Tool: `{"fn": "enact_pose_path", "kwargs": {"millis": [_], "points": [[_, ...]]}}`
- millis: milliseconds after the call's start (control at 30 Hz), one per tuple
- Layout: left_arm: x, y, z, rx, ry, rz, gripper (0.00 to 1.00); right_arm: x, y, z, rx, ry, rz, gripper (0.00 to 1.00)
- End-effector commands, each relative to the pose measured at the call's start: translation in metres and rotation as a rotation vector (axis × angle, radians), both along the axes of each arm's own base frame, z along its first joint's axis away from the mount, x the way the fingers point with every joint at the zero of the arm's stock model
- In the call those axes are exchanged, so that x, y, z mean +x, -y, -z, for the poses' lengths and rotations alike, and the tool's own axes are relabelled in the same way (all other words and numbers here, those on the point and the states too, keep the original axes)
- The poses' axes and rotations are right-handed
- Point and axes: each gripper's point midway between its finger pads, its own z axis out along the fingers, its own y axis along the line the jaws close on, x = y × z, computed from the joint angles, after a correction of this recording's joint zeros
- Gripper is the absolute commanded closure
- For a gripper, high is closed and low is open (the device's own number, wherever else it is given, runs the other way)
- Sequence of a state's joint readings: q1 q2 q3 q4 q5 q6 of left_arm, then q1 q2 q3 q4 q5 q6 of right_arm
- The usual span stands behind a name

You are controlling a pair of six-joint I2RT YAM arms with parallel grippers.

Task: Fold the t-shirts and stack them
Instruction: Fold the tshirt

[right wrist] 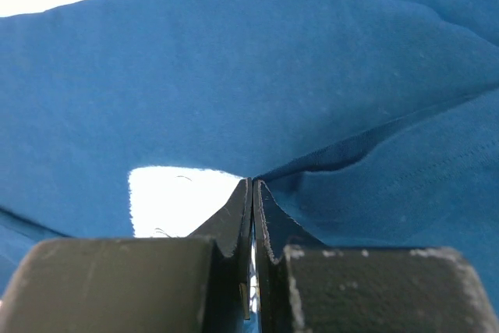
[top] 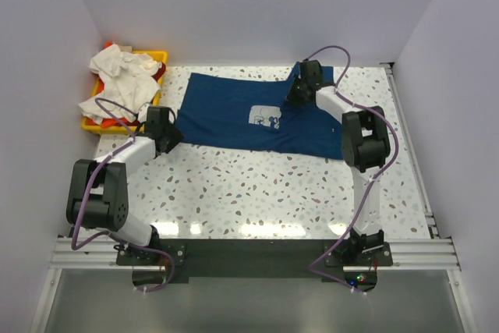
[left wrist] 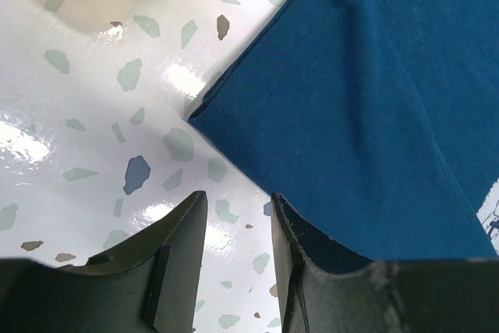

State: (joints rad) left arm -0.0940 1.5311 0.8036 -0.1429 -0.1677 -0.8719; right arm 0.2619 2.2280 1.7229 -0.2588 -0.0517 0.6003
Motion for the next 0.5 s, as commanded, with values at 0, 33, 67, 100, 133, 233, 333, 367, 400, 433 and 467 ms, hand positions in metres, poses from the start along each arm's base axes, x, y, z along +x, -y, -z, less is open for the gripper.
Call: {"fn": "enact_pose_path", "kwargs": {"millis": [0,33,67,100,133,233,333,367,400,433,467], "points": [[0.009,0.001,-0.017,0.008,0.052,0.008,0.57,0.014,-0.011,-0.021,0.043,0.092,-0.036,1.0],[0.009,0.001,-0.017,0.009,0.052,0.007,0.57,0.015,-0.014,-0.023,0.049,0.099,-0.042,1.0],[0.008,0.001,-0.016,0.009,0.049,0.007,0.57,0.016,-0.014,-0.022,0.052,0.098,-0.046,1.0],[0.008,0.001,-0.016,0.011,0.047,0.007,0.57,0.015,-0.015,-0.021,0.053,0.093,-0.052,0.98],[0.008,0.0,-0.015,0.009,0.049,0.005,0.56,0.016,-0.015,-0.023,0.054,0.096,-0.054,0.95],[0.009,0.0,-0.015,0.008,0.051,0.003,0.54,0.016,-0.018,-0.028,0.058,0.104,-0.069,0.73],[0.009,0.001,-0.014,0.006,0.051,0.003,0.5,0.014,-0.016,-0.044,0.056,0.11,-0.073,0.5],[0.01,0.0,-0.015,0.008,0.054,0.0,0.49,0.01,-0.016,-0.047,0.05,0.1,-0.08,0.47],[0.01,-0.002,-0.016,0.017,0.056,-0.005,0.49,0.008,-0.014,-0.059,0.045,0.11,-0.076,0.44],[0.009,-0.004,-0.015,0.023,0.054,-0.011,0.49,0.006,-0.008,-0.066,0.029,0.112,-0.056,0.44],[0.009,-0.008,-0.017,0.041,0.058,-0.028,0.48,-0.002,-0.002,-0.066,0.018,0.08,-0.043,0.44]]}}
